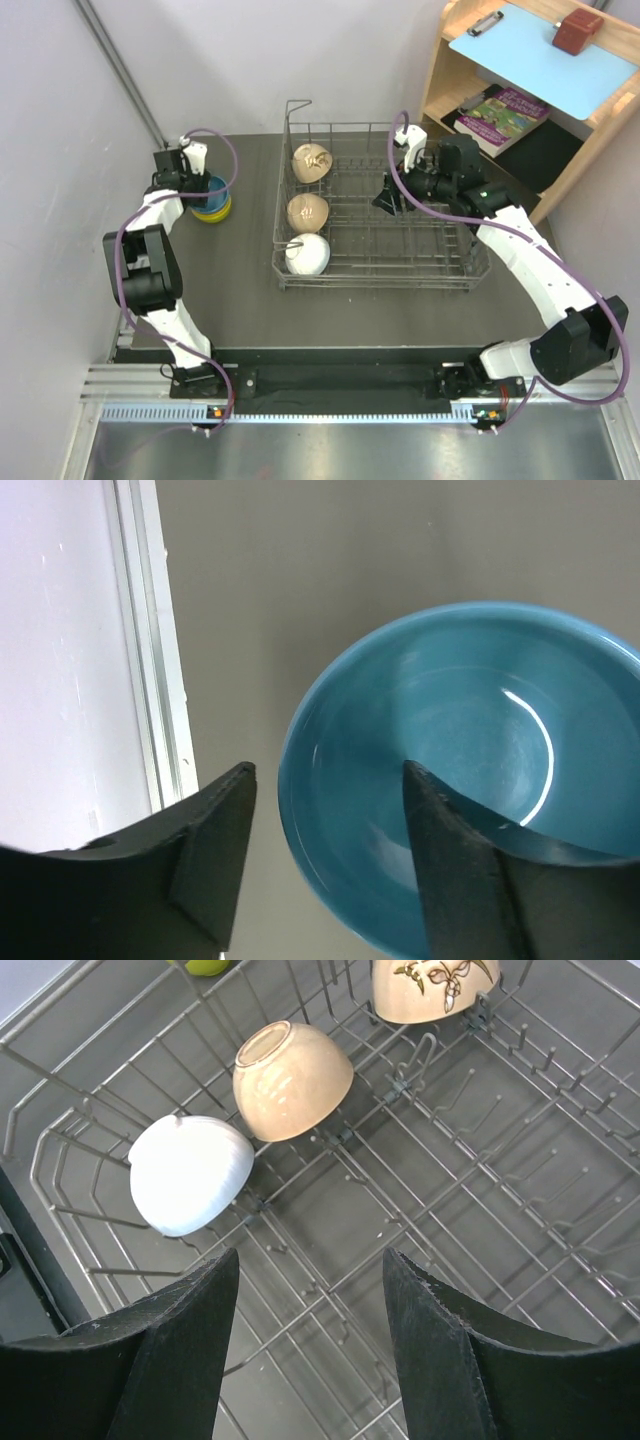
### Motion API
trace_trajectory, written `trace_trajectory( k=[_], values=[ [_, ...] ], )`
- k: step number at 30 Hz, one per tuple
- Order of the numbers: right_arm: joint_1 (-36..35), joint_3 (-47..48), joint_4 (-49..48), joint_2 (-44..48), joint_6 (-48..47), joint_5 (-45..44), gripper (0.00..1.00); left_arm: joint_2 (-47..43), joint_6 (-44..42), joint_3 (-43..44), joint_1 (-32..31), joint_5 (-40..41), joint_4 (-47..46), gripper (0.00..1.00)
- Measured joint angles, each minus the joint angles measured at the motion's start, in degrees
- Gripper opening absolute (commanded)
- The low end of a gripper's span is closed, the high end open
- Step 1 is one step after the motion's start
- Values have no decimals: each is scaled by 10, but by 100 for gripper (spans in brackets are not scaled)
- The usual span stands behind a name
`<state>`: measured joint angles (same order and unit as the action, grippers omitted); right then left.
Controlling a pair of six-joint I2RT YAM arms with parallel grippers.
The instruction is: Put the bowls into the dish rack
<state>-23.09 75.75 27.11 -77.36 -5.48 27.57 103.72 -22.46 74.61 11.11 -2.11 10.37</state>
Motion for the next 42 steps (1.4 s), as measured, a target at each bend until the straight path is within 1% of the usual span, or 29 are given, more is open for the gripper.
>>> trace_trajectory(
  k=[2,6,8,9,11,12,14,15,19,30,35,42],
  values=[
    [0,0,0,-1,0,-1,59,4,-1,0,0,-1,-1,55],
    [0,0,0,-2,0,-5,59,8,0,0,1,-5,-1,48],
    [0,0,0,-2,0,-5,59,8,0,0,1,-7,-1,43],
    [0,0,0,-2,0,-5,59,8,0,0,2,-8,-1,38],
    [0,0,0,-2,0,-6,59,8,0,0,2,-10,-1,34],
    [0,0,0,-2,0,-7,59,8,1,0,3,-10,-1,29],
    [0,0,0,-2,0,-8,59,8,1,1,4,-11,-2,24],
    [0,0,0,-2,0,-9,59,7,2,2,5,-13,-3,18],
    [0,0,0,-2,0,-10,59,-1,8,8,7,-19,-7,0],
    [0,6,2,-10,-3,-9,60,-16,5,10,11,-26,22,0],
    [0,8,5,-14,-8,-9,60,-41,5,10,14,-32,47,0],
    [0,16,4,-16,-10,-8,60,-79,5,10,16,-48,59,0]
  ],
)
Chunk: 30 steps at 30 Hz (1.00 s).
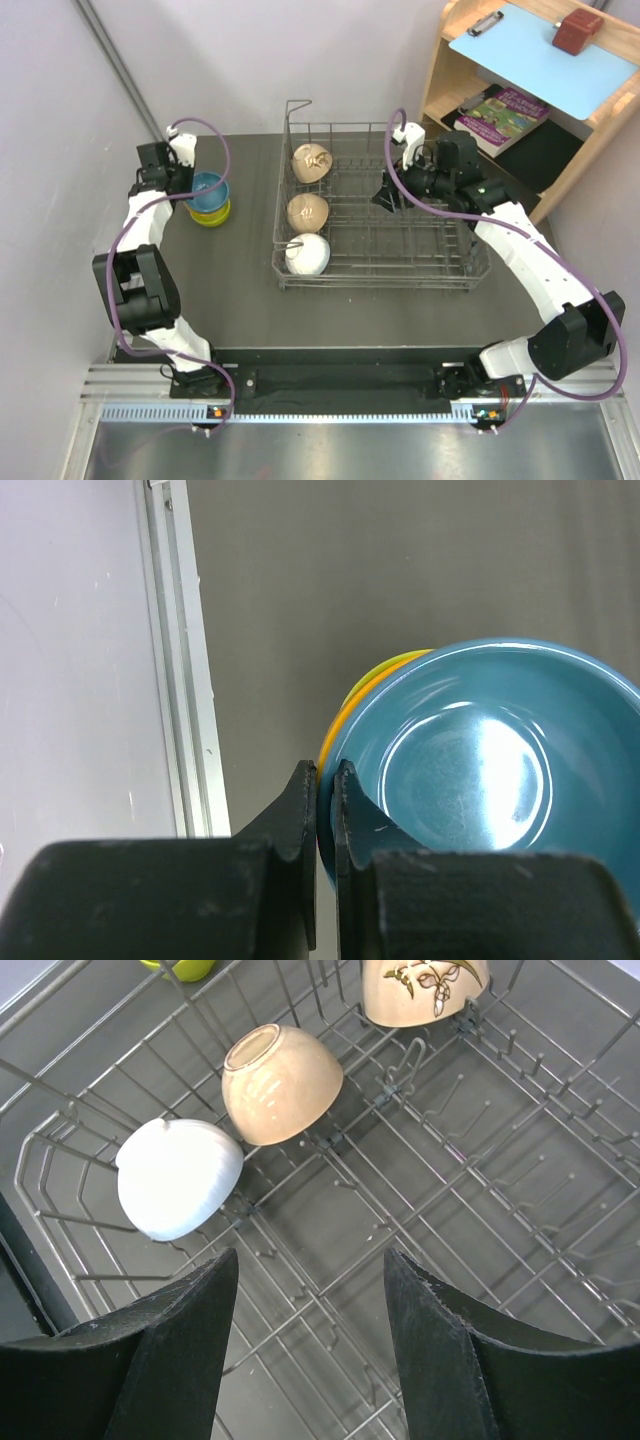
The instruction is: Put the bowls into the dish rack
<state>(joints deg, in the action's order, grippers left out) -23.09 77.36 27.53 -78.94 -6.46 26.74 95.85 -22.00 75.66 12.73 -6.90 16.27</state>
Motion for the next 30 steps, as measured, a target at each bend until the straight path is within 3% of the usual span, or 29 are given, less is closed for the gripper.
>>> trace_trajectory(
  k=[16,30],
  values=[
    [0,0,0,0,0,2,61,17,3,-15,0,-12,0,0],
    [0,-1,0,0,0,3,61,45,7,-15,0,-18,-6,16]
  ],
)
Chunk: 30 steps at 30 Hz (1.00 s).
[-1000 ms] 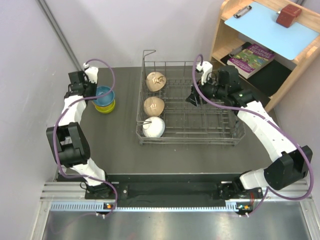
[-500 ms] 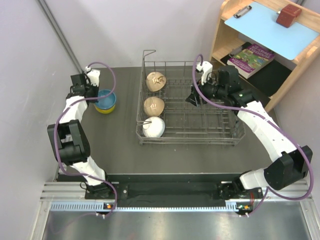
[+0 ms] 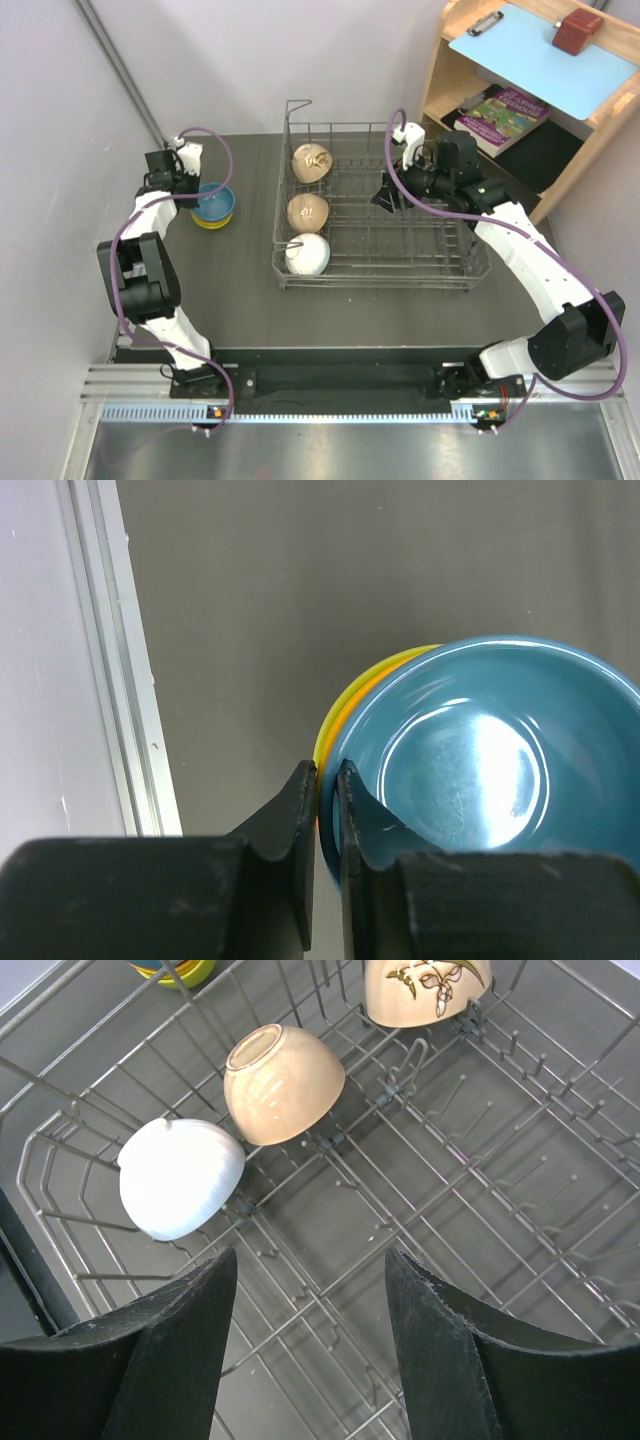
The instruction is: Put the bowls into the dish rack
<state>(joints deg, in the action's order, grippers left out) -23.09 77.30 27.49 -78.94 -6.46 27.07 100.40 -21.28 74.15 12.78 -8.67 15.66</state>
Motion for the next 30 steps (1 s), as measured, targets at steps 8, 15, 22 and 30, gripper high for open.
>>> trace_trajectory(
  k=[8,15,22,30],
  values=[
    [0,0,0,0,0,0,61,0,0,0,0,-9,1,37],
    [0,0,0,0,0,0,61,0,1,0,0,-9,6,32],
    [0,0,0,0,0,0,61,-1,0,0,1,-9,7,28],
    [0,0,0,0,0,0,61,-14,0,1,1,-10,15,27]
  ],
)
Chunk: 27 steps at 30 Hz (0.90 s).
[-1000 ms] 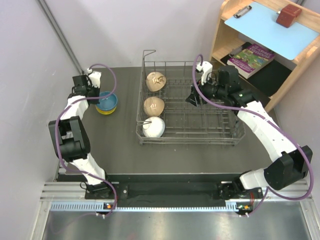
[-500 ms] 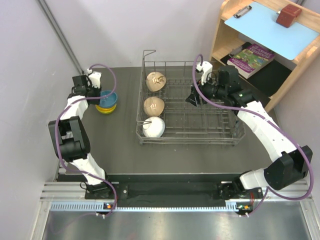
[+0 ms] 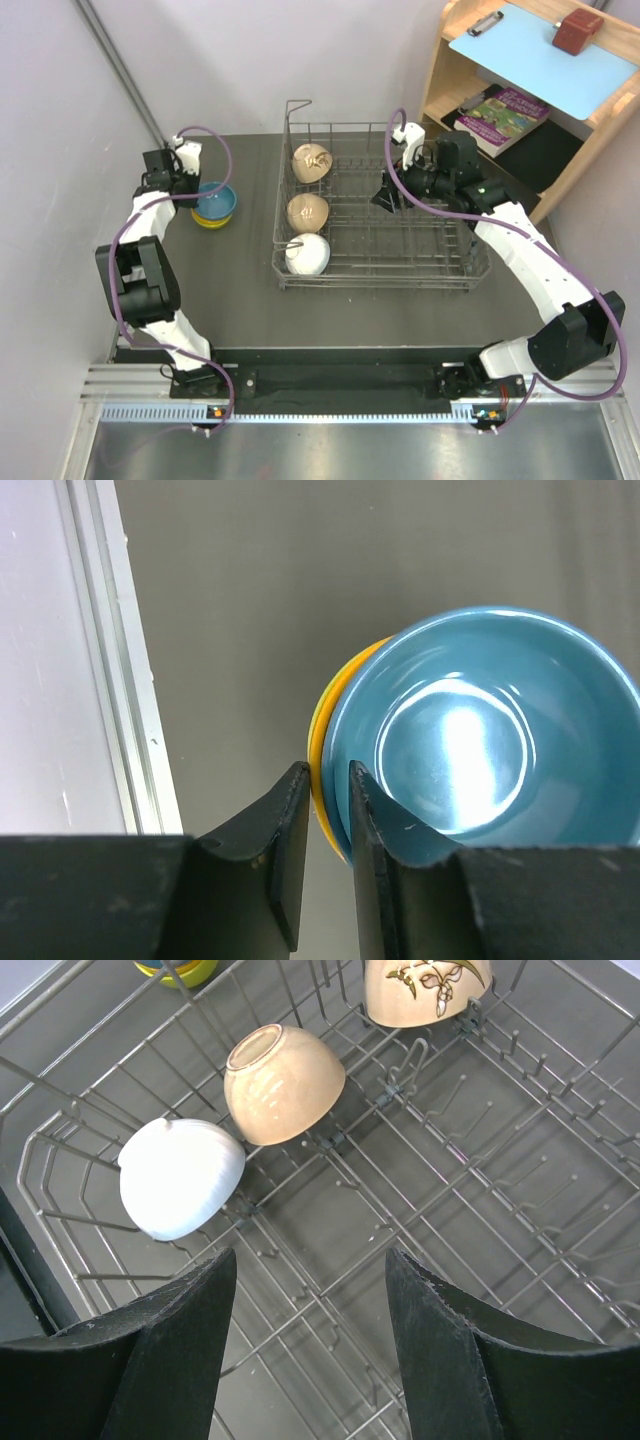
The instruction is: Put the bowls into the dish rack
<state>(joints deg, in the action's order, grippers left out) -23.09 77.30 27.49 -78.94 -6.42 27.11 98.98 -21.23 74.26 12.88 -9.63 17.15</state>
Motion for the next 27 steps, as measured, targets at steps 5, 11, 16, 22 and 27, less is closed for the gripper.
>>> trace_trajectory(
  k=[5,11,16,22,27],
  values=[
    [0,0,0,0,0,0,62,-7,0,0,0,1,0,27],
    [0,-1,0,0,0,0,61,-10,-1,0,1,1,1,27],
    [0,-1,0,0,0,0,61,-10,-1,0,1,0,5,26],
    [0,-7,-3,1,0,0,61,-10,-1,0,1,0,8,3],
    [0,-13,-4,2,0,0,61,-10,0,0,1,0,10,0]
  ],
)
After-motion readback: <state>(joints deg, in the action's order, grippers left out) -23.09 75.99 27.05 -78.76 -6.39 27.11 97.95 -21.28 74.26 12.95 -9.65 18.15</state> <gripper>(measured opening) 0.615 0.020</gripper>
